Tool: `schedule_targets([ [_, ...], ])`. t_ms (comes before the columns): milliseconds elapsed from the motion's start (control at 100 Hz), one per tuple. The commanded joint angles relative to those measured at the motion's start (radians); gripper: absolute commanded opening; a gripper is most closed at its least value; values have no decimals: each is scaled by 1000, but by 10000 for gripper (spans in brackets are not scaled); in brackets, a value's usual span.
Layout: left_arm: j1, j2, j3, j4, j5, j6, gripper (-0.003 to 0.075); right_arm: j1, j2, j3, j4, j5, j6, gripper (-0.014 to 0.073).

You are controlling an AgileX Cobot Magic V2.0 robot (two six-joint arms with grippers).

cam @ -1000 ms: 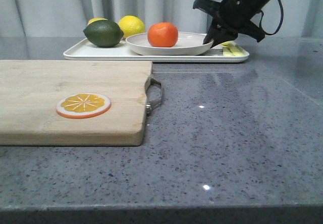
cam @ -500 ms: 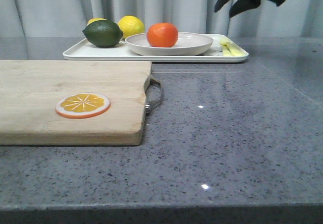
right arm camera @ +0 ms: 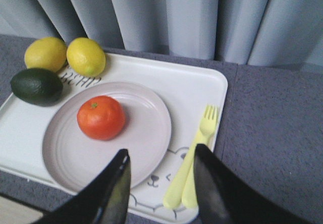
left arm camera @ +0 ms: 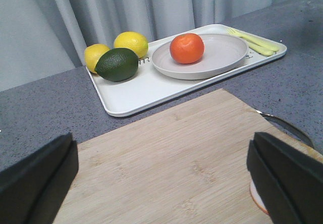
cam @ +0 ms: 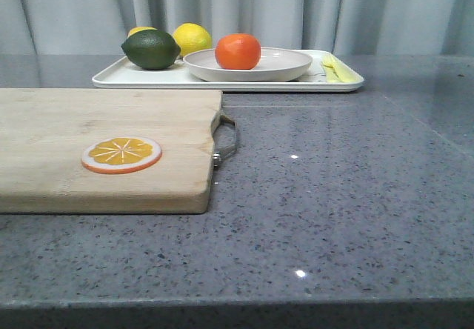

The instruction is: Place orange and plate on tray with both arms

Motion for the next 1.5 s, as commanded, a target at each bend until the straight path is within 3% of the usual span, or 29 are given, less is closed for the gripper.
schedule_targets([
  [0, 1, 1, -28, 1, -20, -4, 653, -6, -141, 95, -11, -88, -32, 323],
  [330, 1, 1, -28, 1, -20, -4, 653, -6, -599, 690, -12, -365, -32, 323],
  [640, 1, 1, -28, 1, -20, -4, 653, -6, -978, 1056, -12, -408, -32, 323],
  [1000, 1, 1, -28, 1, -20, -4, 653, -6, -1282, 1244, -12, -410, -32, 321],
  [1310, 1, 1, -28, 1, -20, -4, 650, -6, -1312, 1253, -12, -392, -32, 321],
  [1400, 1, 1, -28, 1, -21, -4, 606, -6, -1312, 1253, -12, -377, -32, 319],
  [1490, 1, 1, -28, 1, -23, -4, 505, -6, -1312, 1253, -12, -373, -32, 278],
])
